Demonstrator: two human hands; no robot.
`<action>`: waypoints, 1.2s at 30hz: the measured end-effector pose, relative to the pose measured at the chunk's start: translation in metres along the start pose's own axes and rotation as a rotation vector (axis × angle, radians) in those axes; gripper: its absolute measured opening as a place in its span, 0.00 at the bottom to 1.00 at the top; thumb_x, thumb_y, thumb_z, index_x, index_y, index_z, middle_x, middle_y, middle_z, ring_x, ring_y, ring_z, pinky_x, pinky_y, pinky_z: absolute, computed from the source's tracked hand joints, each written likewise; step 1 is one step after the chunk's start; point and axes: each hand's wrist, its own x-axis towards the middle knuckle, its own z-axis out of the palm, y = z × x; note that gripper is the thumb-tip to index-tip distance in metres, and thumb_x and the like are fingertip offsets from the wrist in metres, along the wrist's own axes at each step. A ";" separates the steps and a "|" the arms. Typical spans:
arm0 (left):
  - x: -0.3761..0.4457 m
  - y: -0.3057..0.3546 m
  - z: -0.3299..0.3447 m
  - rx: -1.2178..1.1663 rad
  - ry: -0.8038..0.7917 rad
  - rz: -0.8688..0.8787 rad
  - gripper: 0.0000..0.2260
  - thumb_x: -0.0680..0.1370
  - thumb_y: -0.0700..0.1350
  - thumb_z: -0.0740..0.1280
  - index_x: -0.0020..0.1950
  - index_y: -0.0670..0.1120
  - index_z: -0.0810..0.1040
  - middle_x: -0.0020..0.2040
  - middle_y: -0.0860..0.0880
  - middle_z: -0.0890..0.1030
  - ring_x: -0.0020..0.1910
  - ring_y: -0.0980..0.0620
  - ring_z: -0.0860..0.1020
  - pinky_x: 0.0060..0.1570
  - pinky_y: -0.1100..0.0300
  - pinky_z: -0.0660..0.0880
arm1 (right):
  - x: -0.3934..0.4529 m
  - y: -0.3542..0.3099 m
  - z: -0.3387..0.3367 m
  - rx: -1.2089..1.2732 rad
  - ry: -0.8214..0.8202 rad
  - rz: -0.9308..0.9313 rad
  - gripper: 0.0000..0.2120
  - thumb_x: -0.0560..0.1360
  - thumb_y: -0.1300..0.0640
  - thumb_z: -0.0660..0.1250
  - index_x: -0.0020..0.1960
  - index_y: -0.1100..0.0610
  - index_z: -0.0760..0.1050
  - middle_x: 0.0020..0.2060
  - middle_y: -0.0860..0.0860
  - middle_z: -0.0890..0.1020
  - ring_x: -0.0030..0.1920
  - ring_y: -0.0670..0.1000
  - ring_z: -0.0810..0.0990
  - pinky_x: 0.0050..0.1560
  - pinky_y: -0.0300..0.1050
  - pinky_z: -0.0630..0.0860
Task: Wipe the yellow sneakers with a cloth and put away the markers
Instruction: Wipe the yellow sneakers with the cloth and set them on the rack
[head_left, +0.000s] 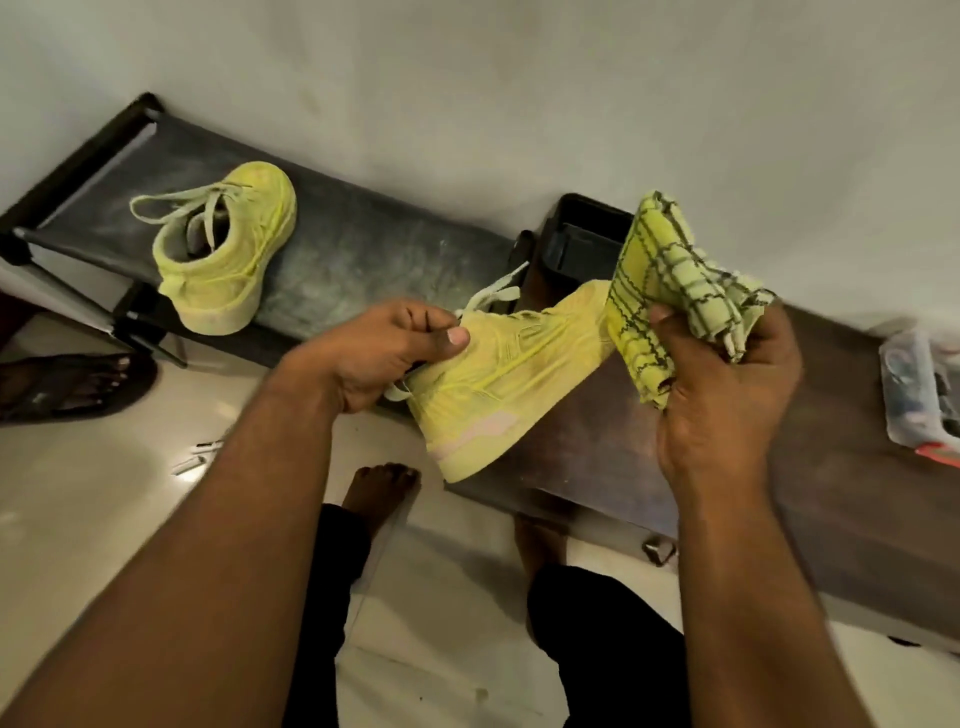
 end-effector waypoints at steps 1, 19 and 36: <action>0.003 -0.001 -0.003 0.009 -0.021 0.011 0.16 0.73 0.44 0.68 0.49 0.31 0.78 0.40 0.44 0.81 0.38 0.52 0.79 0.41 0.62 0.79 | -0.002 0.003 -0.003 -0.080 -0.035 -0.057 0.16 0.66 0.70 0.74 0.48 0.53 0.79 0.44 0.50 0.84 0.48 0.52 0.82 0.50 0.54 0.80; -0.027 -0.002 -0.053 0.030 0.175 0.061 0.15 0.75 0.42 0.64 0.53 0.30 0.79 0.48 0.36 0.83 0.46 0.45 0.81 0.51 0.53 0.79 | -0.062 0.063 0.086 -0.931 -0.604 -0.559 0.16 0.71 0.57 0.67 0.58 0.55 0.80 0.43 0.53 0.76 0.42 0.55 0.74 0.41 0.54 0.73; 0.009 -0.017 -0.048 -0.104 0.402 -0.149 0.11 0.81 0.41 0.62 0.49 0.38 0.82 0.47 0.39 0.84 0.44 0.45 0.82 0.47 0.54 0.80 | -0.037 0.097 0.092 -1.035 -0.556 -0.385 0.24 0.64 0.67 0.74 0.59 0.53 0.80 0.43 0.50 0.74 0.43 0.53 0.72 0.41 0.51 0.75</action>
